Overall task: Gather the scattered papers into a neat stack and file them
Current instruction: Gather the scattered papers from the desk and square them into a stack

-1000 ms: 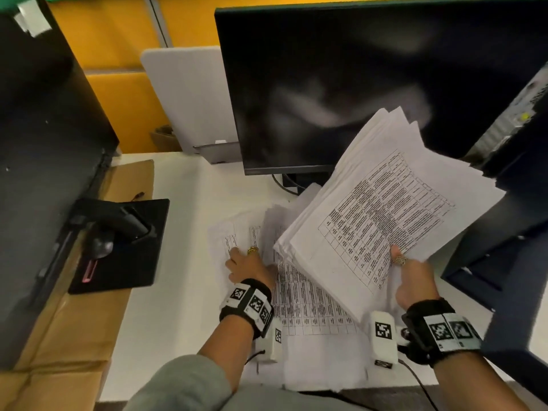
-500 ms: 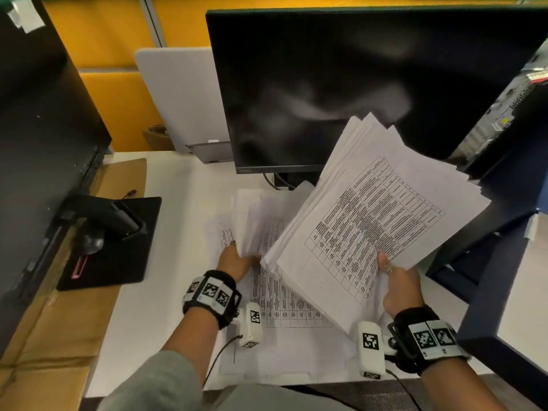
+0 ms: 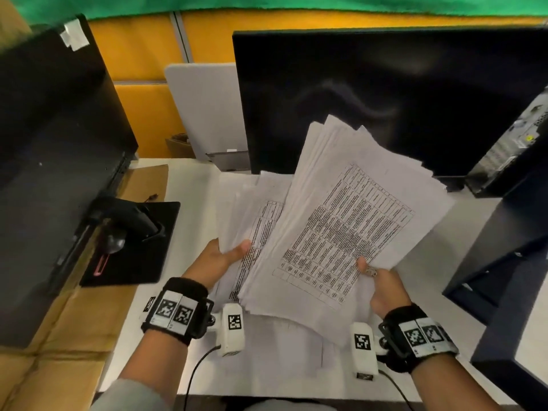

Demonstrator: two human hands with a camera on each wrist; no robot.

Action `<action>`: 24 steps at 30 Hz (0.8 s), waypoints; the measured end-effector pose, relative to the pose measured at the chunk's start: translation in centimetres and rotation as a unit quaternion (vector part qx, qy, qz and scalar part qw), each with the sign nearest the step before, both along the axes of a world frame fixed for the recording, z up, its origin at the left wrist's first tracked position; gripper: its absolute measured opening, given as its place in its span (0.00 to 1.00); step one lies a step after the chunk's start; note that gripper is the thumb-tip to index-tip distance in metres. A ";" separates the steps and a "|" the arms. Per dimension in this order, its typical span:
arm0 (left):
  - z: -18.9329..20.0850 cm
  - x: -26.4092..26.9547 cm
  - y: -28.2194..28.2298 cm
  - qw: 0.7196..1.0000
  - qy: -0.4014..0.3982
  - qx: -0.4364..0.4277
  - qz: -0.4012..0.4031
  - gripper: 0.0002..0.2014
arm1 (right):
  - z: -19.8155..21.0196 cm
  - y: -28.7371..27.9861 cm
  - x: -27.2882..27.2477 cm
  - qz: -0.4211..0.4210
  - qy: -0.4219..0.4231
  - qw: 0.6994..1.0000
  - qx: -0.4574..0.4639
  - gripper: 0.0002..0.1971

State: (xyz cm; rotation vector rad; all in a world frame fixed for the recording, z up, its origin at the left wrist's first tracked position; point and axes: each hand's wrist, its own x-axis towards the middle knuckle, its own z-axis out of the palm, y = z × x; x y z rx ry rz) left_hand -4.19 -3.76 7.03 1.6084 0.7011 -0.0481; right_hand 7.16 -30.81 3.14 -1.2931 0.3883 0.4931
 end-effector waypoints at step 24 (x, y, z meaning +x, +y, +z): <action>5.6 1.6 -1.8 0.981 -0.159 0.114 0.001 0.41 | 7.6 7.4 -0.2 -0.052 -0.264 0.963 0.008 0.17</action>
